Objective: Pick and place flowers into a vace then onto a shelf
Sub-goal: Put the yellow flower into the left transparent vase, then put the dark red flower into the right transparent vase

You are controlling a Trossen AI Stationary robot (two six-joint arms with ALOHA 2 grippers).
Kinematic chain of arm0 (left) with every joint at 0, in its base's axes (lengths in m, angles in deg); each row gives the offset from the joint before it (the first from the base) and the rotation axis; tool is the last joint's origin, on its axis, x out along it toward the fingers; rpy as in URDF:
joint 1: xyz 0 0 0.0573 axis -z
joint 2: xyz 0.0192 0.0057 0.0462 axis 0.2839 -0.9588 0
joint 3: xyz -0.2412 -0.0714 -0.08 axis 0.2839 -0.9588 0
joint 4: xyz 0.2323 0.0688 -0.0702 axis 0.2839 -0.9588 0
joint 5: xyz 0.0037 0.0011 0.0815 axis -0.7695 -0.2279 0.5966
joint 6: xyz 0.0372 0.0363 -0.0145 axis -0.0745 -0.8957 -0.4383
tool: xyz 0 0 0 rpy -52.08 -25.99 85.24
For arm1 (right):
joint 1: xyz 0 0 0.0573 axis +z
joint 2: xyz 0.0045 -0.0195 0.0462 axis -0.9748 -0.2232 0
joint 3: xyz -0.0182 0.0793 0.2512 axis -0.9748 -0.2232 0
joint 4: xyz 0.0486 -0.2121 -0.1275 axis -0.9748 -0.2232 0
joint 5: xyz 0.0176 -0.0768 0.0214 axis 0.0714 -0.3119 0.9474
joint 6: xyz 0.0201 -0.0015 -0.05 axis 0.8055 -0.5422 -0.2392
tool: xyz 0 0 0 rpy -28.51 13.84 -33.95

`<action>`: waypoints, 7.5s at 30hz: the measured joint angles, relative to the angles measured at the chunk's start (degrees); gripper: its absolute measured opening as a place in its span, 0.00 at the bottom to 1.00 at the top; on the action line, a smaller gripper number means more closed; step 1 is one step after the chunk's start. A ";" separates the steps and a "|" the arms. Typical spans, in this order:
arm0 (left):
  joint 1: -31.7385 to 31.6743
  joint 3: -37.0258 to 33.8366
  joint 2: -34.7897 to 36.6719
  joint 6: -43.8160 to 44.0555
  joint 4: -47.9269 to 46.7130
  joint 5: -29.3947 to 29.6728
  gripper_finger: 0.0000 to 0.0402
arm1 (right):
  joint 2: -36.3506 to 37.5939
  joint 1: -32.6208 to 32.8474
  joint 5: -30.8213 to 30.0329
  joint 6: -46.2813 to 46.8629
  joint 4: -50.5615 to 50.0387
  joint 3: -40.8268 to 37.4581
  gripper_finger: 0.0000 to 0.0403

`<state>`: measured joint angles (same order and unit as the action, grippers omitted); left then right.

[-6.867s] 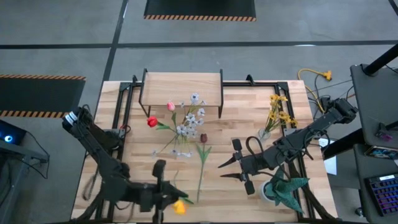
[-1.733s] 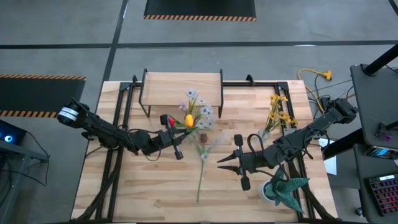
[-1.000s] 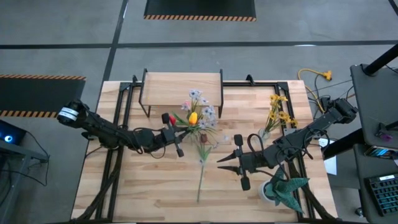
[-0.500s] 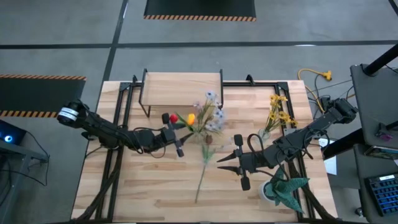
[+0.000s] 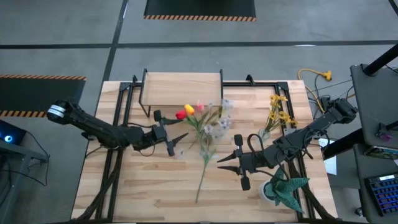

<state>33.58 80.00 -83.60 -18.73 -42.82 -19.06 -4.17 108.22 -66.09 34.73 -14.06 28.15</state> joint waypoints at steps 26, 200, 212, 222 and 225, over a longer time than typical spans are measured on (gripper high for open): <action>12.29 -0.31 14.59 38.76 -39.12 -3.56 0.63 | 0.09 0.00 -0.02 2.83 -2.04 1.51 0.17; 16.34 28.72 -26.73 54.27 -52.39 -7.39 0.00 | 32.23 21.77 -5.19 15.00 -21.65 -7.74 0.13; 18.08 16.50 -20.81 16.79 -3.68 -3.24 0.00 | 21.28 20.75 -5.69 -5.26 -10.17 -7.74 0.27; 17.61 24.10 -23.67 5.16 -2.47 -6.24 0.00 | 9.76 15.02 -21.33 -6.05 1.74 -7.76 0.55; 17.61 25.80 -23.87 2.26 -2.50 -6.21 0.00 | 8.14 14.82 -17.34 -7.25 5.59 -7.76 0.59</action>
<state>51.19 105.80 -107.47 -16.47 -45.32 -25.26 3.97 123.04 -83.43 27.48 -8.47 20.39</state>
